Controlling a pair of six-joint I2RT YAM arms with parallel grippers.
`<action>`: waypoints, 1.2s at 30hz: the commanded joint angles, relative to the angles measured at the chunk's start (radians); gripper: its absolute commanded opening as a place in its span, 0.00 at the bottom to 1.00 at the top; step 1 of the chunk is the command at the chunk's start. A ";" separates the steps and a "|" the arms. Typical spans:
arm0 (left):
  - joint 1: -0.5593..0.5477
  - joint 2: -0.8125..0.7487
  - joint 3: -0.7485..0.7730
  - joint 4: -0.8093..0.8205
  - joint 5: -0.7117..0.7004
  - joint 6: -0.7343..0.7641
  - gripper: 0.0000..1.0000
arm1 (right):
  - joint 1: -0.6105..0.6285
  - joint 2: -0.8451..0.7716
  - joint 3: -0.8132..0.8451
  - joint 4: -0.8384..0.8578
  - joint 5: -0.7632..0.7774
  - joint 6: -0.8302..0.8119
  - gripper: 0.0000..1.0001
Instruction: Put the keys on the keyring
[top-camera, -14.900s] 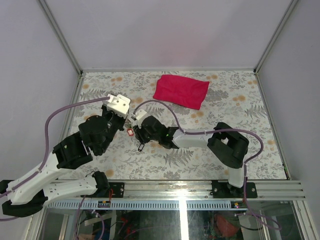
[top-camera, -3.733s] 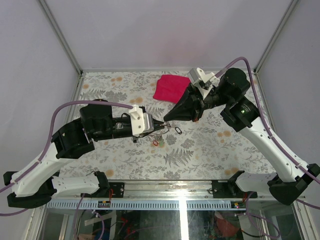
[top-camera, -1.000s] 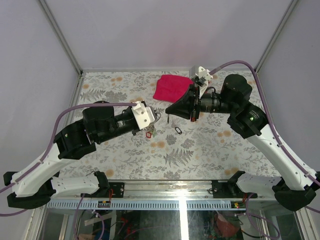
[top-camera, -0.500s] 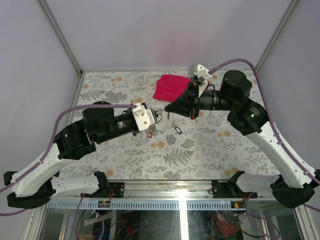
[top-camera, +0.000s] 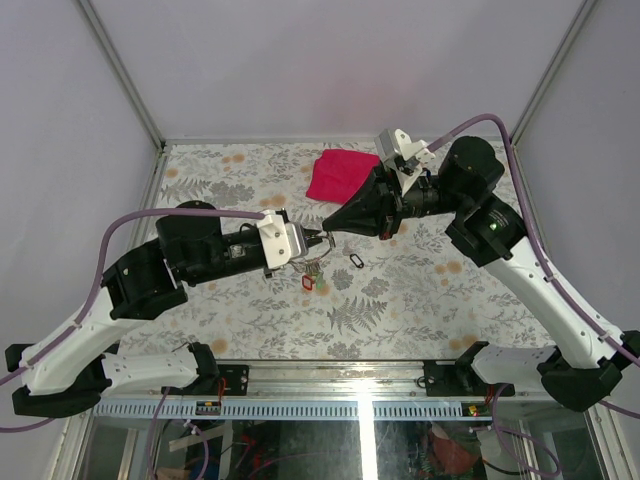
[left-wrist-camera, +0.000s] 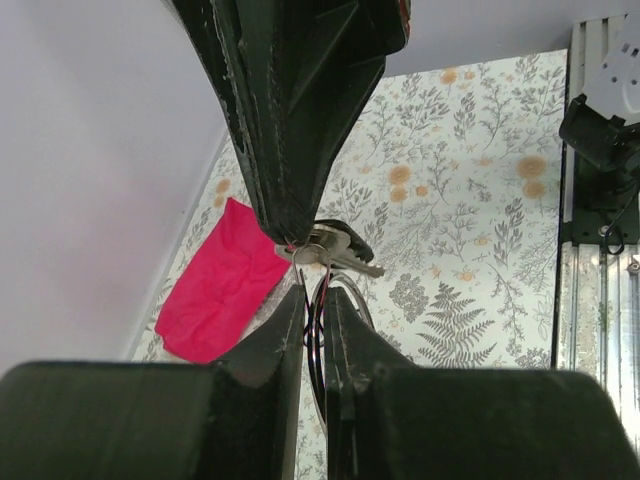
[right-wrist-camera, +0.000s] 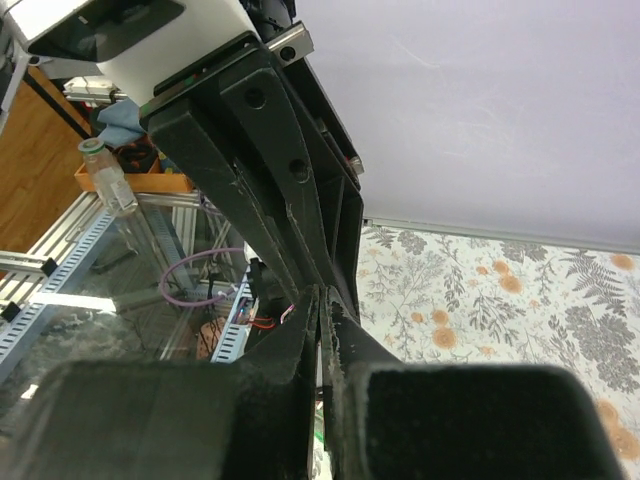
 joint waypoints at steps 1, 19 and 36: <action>-0.006 -0.016 0.046 0.072 0.039 -0.019 0.00 | 0.004 0.010 0.001 0.088 -0.072 0.035 0.00; -0.006 -0.001 0.061 0.072 0.071 -0.021 0.00 | 0.004 0.004 -0.019 0.158 -0.105 0.080 0.00; -0.007 -0.010 0.054 0.068 0.065 -0.025 0.00 | 0.004 -0.057 0.004 0.069 -0.037 -0.014 0.00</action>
